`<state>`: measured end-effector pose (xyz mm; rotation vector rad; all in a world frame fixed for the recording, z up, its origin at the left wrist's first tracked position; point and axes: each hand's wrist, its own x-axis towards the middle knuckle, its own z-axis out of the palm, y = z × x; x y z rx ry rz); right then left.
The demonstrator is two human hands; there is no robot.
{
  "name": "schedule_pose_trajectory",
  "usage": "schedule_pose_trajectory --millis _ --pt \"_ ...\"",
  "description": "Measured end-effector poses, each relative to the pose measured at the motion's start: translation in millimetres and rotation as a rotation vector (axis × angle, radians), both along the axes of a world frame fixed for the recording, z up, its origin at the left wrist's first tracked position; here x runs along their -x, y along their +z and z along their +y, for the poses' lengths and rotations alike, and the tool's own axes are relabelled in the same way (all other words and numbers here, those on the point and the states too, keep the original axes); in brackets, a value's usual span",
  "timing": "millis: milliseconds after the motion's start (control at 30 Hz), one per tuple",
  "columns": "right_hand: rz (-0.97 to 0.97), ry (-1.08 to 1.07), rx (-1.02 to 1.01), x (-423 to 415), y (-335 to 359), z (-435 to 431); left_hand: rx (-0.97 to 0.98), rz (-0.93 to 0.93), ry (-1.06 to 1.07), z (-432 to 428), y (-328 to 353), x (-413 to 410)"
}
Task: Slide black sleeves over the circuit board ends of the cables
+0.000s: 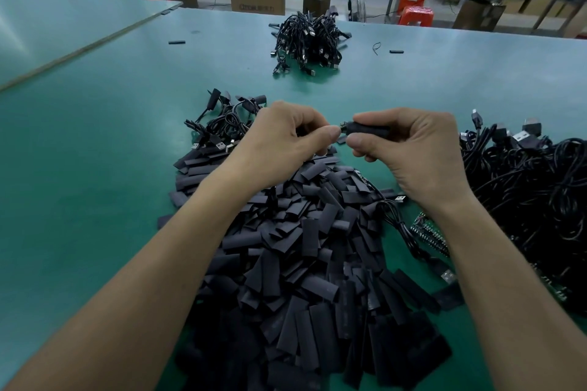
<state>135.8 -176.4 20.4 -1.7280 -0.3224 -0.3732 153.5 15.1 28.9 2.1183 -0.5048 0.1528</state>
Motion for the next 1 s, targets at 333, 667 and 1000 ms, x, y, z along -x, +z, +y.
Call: schedule_pose_trajectory --millis 333,667,1000 --pt "-0.013 -0.004 0.078 -1 -1 2 -0.117 -0.061 -0.052 -2 -4 -2" --pt "-0.036 -0.211 -0.136 -3 -1 4 -0.035 -0.078 0.010 -6 -1 2" --pt "-0.041 -0.167 -0.140 -1 -7 15 0.067 -0.098 0.012 -8 -7 1"
